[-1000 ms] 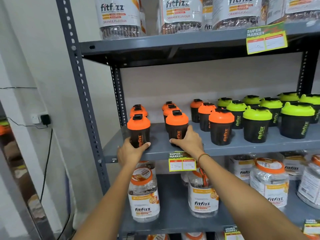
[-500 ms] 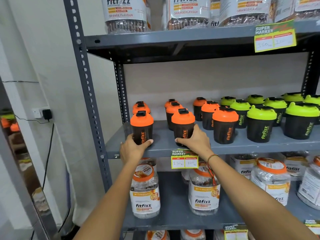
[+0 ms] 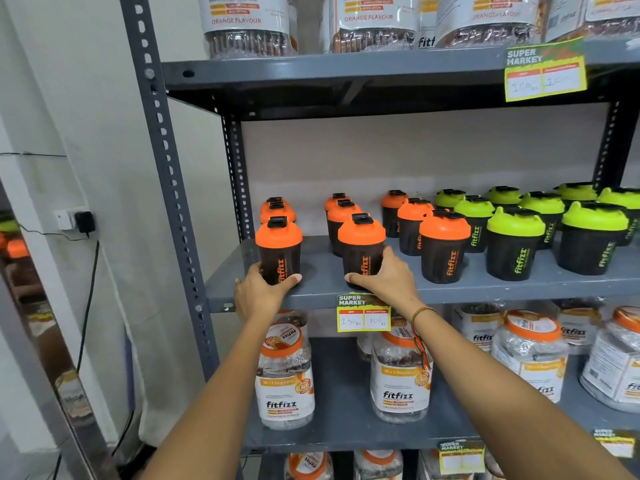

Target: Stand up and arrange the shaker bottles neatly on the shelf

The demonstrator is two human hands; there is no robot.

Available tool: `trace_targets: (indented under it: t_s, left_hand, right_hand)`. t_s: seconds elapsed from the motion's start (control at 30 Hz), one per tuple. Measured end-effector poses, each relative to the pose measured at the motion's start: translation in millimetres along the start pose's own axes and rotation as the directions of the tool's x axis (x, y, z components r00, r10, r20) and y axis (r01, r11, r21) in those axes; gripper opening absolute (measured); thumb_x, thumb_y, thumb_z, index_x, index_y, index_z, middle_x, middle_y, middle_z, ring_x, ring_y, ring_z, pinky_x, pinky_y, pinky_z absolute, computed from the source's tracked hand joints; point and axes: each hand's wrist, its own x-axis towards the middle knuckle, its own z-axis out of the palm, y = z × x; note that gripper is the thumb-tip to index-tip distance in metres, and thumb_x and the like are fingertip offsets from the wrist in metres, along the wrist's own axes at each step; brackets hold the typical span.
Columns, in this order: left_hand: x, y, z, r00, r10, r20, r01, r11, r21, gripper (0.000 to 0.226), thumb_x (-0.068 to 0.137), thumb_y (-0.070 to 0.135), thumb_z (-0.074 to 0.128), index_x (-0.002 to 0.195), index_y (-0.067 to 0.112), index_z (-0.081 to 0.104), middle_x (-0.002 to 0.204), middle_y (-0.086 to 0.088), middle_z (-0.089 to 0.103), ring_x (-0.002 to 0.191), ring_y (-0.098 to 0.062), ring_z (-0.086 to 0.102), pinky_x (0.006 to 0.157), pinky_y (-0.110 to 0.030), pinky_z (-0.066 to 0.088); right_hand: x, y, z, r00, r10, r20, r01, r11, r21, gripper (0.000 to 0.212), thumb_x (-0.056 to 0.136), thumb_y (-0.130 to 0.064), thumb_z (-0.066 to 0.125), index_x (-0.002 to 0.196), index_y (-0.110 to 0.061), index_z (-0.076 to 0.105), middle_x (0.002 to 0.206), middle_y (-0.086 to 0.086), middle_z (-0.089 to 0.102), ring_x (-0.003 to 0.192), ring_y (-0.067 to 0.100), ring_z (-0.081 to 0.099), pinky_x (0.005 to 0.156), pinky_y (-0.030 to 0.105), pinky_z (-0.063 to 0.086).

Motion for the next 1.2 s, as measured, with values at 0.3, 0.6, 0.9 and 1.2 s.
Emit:
trace_targets:
  t_s: [0.3, 0.6, 0.9, 1.2]
  left_hand:
    - [-1, 2, -1, 1.0, 0.001, 0.003, -0.001, 1.0, -0.01, 0.079, 0.065, 0.061, 0.076, 0.127, 0.018, 0.054, 0.124, -0.007, 0.065, 0.121, -0.033, 0.054, 0.094, -0.055, 0.048]
    - [-3, 4, -4, 1.0, -0.004, 0.013, 0.004, 1.0, -0.016, 0.081, 0.062, 0.065, 0.075, 0.126, 0.02, 0.054, 0.123, -0.006, 0.066, 0.122, -0.033, 0.053, 0.095, -0.057, 0.047]
    - [-26, -1, -17, 1.0, 0.027, 0.016, -0.025, 0.995, -0.096, 0.111, 0.054, 0.075, 0.072, 0.144, 0.023, 0.033, 0.14, -0.009, 0.054, 0.132, -0.036, 0.046, 0.1, -0.059, 0.043]
    - [-100, 41, -14, 0.965, 0.115, -0.234, -0.14, 0.986, -0.093, 0.092, 0.078, 0.058, 0.067, 0.15, 0.018, 0.025, 0.153, -0.011, 0.037, 0.143, -0.033, 0.03, 0.11, -0.056, 0.034]
  right_hand:
    - [2, 2, -2, 0.999, -0.015, 0.04, 0.013, 0.999, 0.031, 0.078, 0.059, -0.068, 0.078, 0.113, -0.021, 0.046, 0.119, 0.003, 0.066, 0.108, 0.025, 0.064, 0.089, 0.047, 0.055]
    - [7, 3, 3, 0.999, -0.015, 0.037, 0.015, 1.0, 0.015, 0.08, 0.054, -0.077, 0.072, 0.109, -0.027, 0.044, 0.118, 0.001, 0.066, 0.108, 0.025, 0.063, 0.088, 0.051, 0.054]
    - [6, 4, -3, 0.998, 0.035, 0.048, -0.044, 0.974, 0.22, 0.138, 0.042, -0.084, 0.075, 0.154, -0.026, 0.019, 0.152, 0.008, 0.044, 0.138, 0.029, 0.045, 0.109, 0.055, 0.042]
    - [-58, 23, -40, 0.953, 0.034, -0.303, 0.088, 0.921, 0.381, 0.052, 0.081, -0.033, 0.076, 0.128, -0.028, 0.053, 0.119, -0.007, 0.052, 0.115, 0.017, 0.055, 0.103, 0.046, 0.045]
